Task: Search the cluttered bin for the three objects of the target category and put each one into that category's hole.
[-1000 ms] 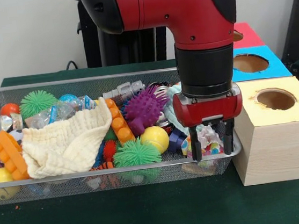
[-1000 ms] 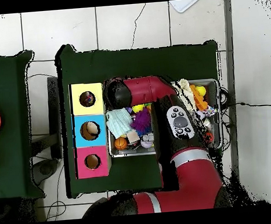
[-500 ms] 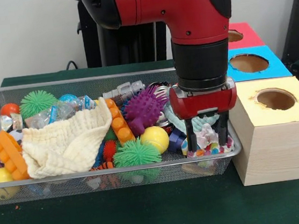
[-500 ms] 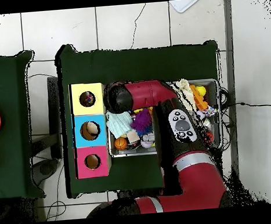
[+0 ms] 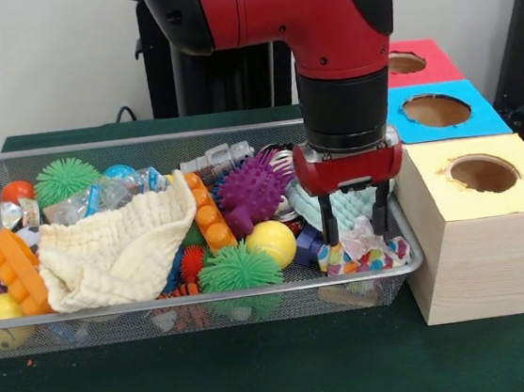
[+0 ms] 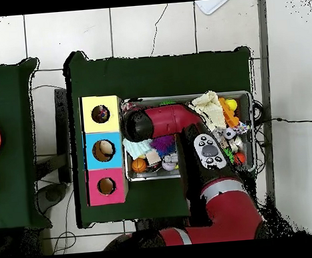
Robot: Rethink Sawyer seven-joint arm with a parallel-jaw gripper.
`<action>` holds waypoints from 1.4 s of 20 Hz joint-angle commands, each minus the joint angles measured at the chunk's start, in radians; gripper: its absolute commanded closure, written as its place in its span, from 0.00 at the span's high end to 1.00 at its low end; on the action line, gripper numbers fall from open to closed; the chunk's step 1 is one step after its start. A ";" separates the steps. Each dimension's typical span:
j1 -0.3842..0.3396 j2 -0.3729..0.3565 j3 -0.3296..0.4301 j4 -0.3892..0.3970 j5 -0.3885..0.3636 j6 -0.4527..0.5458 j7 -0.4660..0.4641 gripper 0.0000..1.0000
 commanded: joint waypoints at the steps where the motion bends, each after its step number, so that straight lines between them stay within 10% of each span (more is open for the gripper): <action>1: -0.007 0.081 -0.005 0.025 -0.056 -0.028 0.041 1.00; 4: 0.008 0.130 -0.020 -0.024 -0.065 -0.063 0.054 1.00; 5: 0.002 0.142 -0.007 -0.032 -0.057 -0.034 0.025 0.00; 21: -0.001 0.136 -0.020 -0.016 -0.060 -0.055 0.019 0.00; 28: 0.026 -0.139 -0.037 0.150 0.016 0.092 0.056 0.00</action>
